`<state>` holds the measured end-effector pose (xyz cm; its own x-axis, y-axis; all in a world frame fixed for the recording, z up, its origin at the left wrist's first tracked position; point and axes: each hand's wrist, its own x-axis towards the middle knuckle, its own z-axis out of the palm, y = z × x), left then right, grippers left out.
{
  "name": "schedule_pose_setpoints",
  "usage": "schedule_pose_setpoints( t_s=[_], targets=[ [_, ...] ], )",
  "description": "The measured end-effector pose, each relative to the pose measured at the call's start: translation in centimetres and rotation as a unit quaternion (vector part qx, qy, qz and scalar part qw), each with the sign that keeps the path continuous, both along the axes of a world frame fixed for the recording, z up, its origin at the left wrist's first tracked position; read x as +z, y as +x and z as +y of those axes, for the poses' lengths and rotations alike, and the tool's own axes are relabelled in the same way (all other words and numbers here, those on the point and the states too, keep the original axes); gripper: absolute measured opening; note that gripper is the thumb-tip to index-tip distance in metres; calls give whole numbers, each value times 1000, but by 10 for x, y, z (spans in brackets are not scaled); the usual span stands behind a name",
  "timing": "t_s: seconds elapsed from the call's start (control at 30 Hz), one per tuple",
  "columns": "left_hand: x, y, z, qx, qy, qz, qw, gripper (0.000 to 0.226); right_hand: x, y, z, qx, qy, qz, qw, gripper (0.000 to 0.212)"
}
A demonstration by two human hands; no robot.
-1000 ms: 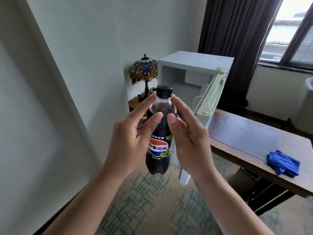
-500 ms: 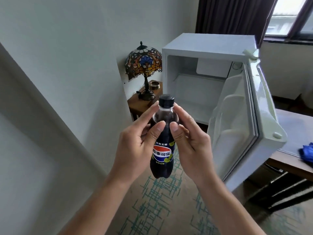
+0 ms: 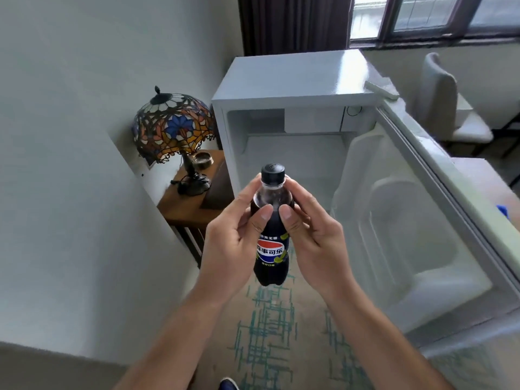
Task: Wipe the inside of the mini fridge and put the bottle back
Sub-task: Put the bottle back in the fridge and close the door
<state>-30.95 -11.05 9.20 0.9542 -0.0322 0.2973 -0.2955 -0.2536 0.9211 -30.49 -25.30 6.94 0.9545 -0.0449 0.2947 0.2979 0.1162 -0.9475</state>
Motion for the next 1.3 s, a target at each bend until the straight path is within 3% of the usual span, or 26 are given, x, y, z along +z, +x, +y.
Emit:
schedule_pose_setpoints(
  t_s=[0.53,0.9,1.3],
  targets=[
    [-59,195,64,-163,16,25,986,51,-43,147,72,-164,-8,92,982,43],
    [-125,314,28,-126,5,37,991,43,-104,273,39,-151,-132,89,976,44],
    [-190,414,-14,-68,9,28,997,45,-167,382,2,-128,-140,123,974,43]
  ],
)
